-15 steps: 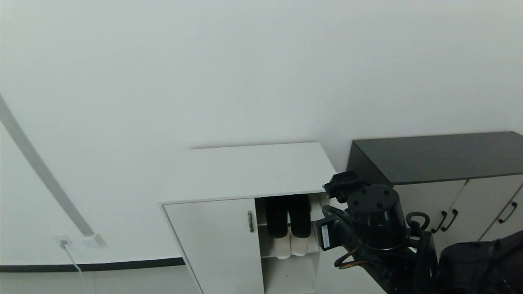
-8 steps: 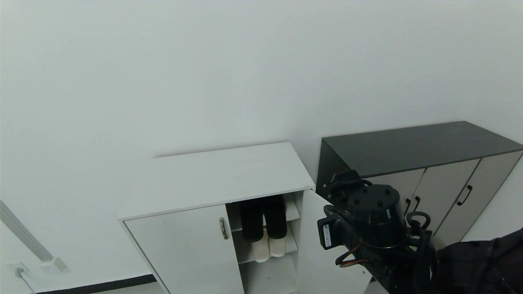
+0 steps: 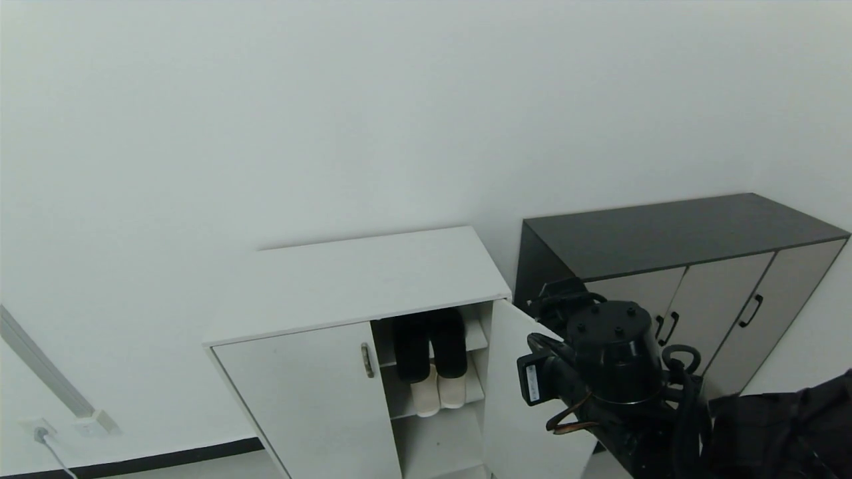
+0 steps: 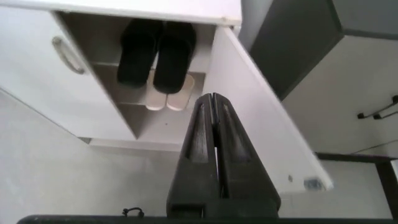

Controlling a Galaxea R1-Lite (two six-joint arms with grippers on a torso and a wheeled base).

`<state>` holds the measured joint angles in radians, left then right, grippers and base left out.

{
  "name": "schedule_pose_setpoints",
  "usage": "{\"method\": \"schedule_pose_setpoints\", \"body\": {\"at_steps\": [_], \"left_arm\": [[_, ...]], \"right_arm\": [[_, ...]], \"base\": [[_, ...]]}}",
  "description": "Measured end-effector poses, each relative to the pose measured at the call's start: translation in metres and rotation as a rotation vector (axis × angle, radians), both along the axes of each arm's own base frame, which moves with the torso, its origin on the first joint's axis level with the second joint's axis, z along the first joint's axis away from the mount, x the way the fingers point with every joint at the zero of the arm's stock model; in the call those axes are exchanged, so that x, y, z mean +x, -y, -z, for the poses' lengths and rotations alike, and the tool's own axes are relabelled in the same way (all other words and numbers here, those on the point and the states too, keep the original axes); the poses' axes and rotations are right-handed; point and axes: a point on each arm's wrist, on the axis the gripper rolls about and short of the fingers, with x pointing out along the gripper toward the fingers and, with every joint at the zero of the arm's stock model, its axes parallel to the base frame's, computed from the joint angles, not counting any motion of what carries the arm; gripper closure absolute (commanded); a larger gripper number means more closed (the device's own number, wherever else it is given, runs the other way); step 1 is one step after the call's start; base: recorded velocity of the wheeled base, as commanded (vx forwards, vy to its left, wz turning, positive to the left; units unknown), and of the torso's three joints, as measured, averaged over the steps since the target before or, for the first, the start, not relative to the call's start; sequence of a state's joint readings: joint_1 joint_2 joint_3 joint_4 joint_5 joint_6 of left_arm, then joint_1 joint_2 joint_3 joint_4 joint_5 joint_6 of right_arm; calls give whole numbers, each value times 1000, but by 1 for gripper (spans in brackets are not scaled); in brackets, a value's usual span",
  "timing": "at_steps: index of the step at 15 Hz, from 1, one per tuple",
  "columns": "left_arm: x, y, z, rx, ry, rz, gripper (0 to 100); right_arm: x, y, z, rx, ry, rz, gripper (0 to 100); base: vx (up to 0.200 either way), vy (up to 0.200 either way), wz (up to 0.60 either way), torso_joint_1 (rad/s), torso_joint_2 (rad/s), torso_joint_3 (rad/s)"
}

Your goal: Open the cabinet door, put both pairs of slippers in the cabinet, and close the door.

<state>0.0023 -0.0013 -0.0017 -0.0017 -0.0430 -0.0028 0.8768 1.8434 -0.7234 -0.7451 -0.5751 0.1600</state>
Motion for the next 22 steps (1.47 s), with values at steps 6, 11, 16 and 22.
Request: {"method": "schedule_pose_setpoints", "body": {"at_steps": [6, 11, 16, 22], "left_arm": [[0, 0, 0, 0, -1, 0, 100], [0, 0, 0, 0, -1, -2, 100], [0, 0, 0, 0, 0, -1, 100], [0, 0, 0, 1, 0, 0, 100]], "right_arm": [[17, 7, -2, -9, 70, 36, 100], [56, 32, -3, -12, 67, 94, 100], [91, 56, 4, 3, 30, 130, 100], [120, 68, 34, 32, -46, 156, 100]], "base": [[0, 0, 0, 0, 0, 0], [0, 0, 0, 0, 0, 0], [0, 0, 0, 0, 0, 0], [0, 0, 0, 0, 0, 0]]}}
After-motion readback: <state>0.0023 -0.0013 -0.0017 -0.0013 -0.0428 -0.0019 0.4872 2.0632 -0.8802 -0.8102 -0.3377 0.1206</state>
